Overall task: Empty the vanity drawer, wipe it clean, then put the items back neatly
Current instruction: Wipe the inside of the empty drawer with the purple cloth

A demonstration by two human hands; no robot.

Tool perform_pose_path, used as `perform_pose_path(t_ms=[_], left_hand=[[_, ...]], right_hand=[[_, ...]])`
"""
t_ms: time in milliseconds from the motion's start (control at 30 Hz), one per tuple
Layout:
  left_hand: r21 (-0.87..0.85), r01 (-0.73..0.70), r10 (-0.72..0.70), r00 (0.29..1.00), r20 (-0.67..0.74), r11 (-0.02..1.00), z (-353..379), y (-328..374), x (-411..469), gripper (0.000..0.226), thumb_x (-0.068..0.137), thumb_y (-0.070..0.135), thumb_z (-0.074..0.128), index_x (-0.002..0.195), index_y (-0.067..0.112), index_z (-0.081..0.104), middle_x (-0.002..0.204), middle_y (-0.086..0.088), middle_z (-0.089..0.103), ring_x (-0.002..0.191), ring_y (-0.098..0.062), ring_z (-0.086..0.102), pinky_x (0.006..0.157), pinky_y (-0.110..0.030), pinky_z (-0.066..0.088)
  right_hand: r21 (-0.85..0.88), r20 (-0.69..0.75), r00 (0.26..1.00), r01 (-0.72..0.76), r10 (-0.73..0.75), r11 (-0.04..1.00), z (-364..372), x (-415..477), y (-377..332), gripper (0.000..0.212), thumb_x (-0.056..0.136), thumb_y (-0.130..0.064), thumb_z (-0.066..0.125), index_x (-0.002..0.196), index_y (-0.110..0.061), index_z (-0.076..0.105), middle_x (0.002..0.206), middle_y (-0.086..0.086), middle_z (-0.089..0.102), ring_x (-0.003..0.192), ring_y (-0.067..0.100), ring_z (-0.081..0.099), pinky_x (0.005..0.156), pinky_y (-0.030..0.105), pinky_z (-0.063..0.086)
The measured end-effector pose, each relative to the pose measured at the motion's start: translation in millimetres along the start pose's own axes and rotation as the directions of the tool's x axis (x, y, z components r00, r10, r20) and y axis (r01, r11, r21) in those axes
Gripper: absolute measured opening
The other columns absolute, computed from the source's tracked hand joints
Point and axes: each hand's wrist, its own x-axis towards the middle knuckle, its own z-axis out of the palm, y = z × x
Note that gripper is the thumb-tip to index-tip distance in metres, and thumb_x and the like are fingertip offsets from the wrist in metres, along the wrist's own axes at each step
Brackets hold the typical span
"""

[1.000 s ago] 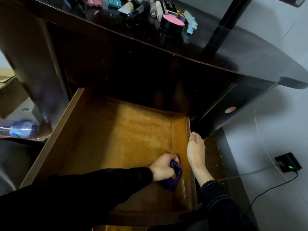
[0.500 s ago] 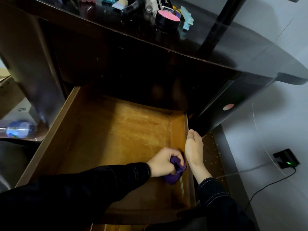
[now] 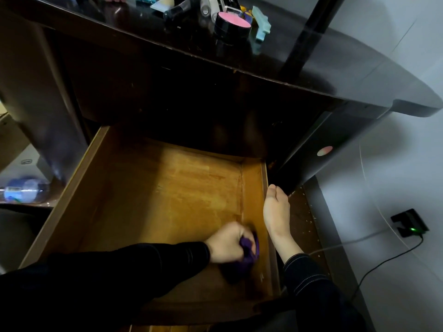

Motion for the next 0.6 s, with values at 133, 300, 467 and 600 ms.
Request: perform_pose_path(t_ms=[133, 300, 467, 600], left_hand=[[0.083, 0.057, -0.023, 0.930, -0.366, 0.995, -40.4, -9.1, 51.8, 0.026, 0.076, -0.007, 0.063, 0.091, 0.008, 0.076, 0.096, -0.009, 0.075, 0.095, -0.023, 0.069, 0.090, -0.037, 0.053], [0.606, 0.271, 0.037, 0.894, -0.446, 0.748, -72.3, -29.5, 101.4, 0.020, 0.089, 0.026, 0.058, 0.102, 0.022, 0.072, 0.112, -0.004, 0.063, 0.106, -0.034, 0.050, 0.090, -0.041, 0.045], [0.740, 0.207, 0.075, 0.942, -0.328, 0.640, -47.1, -32.8, 81.3, 0.031, 0.079, 0.033, 0.059, 0.104, 0.017, 0.068, 0.113, -0.007, 0.050, 0.107, -0.033, 0.044, 0.079, -0.037, 0.040], [0.779, 0.014, 0.072, 0.995, -0.075, 0.627, -23.6, -28.0, 29.1, 0.025, 0.080, 0.031, 0.063, 0.101, 0.018, 0.068, 0.116, -0.005, 0.047, 0.109, -0.028, 0.043, 0.078, -0.035, 0.040]], right_hand=[[0.004, 0.001, 1.000, 0.001, -0.001, 1.000, 0.1, 1.5, 1.8, 0.051, 0.110, -0.040, 0.030, 0.152, -0.013, 0.043, 0.148, 0.010, 0.053, 0.137, 0.027, 0.048, 0.114, 0.038, 0.036], [0.021, 0.013, 1.000, -0.007, 0.007, 1.000, 0.2, 3.1, 3.1, 0.050, 0.110, -0.041, 0.029, 0.147, -0.012, 0.048, 0.140, 0.011, 0.058, 0.131, 0.027, 0.054, 0.114, 0.047, 0.041], [0.008, 0.007, 1.000, 0.008, -0.008, 1.000, 0.7, 4.2, 5.6, 0.050, 0.110, -0.039, 0.029, 0.146, -0.009, 0.049, 0.139, 0.011, 0.059, 0.129, 0.028, 0.054, 0.112, 0.042, 0.042], [-0.013, -0.009, 0.999, 0.040, -0.040, 0.999, 1.7, 4.6, 5.0, 0.047, 0.111, -0.037, 0.029, 0.137, -0.009, 0.055, 0.130, 0.011, 0.064, 0.121, 0.027, 0.059, 0.107, 0.043, 0.045]])
